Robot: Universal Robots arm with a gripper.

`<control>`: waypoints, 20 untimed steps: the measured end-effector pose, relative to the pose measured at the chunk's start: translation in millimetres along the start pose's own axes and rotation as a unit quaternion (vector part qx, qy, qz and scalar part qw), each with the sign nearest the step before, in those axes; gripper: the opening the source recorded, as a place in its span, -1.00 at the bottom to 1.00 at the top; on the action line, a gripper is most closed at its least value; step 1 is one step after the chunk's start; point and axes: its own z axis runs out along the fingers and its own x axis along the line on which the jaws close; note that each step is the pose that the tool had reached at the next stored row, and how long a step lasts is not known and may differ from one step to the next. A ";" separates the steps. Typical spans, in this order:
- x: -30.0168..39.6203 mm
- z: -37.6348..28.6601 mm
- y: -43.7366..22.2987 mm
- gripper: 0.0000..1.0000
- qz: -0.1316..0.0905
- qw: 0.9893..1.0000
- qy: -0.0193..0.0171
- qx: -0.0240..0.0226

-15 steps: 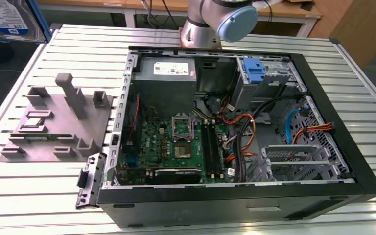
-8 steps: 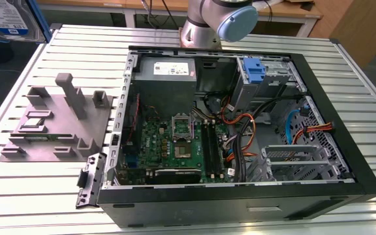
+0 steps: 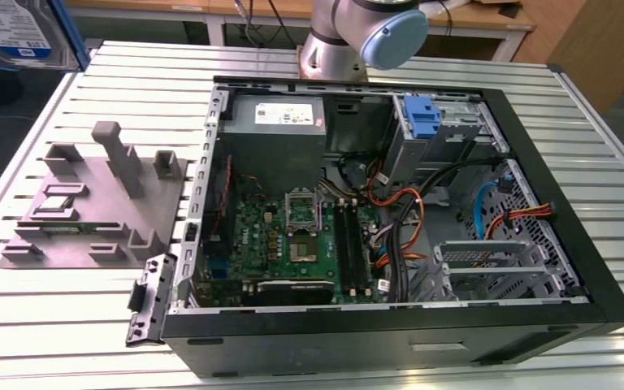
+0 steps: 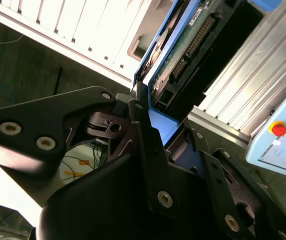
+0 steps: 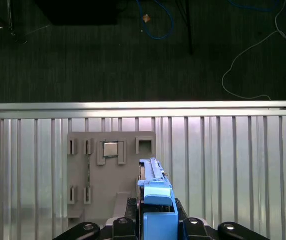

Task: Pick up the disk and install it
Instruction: 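Pick up the disk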

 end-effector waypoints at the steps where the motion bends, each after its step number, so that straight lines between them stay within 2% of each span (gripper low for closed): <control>1: 0.0 0.0 -0.5 -0.27 0.000 1.000 0.000 0.000; 6: 0.0 -0.3 -0.8 -0.27 0.000 1.000 0.000 0.000; 10: -0.2 -4.2 -0.8 -0.27 0.000 1.000 0.000 0.000; 14: -0.1 -4.5 -0.9 -0.27 0.000 1.000 0.000 0.000; 20: 4.1 -4.8 -1.7 -0.27 0.000 1.000 0.004 0.000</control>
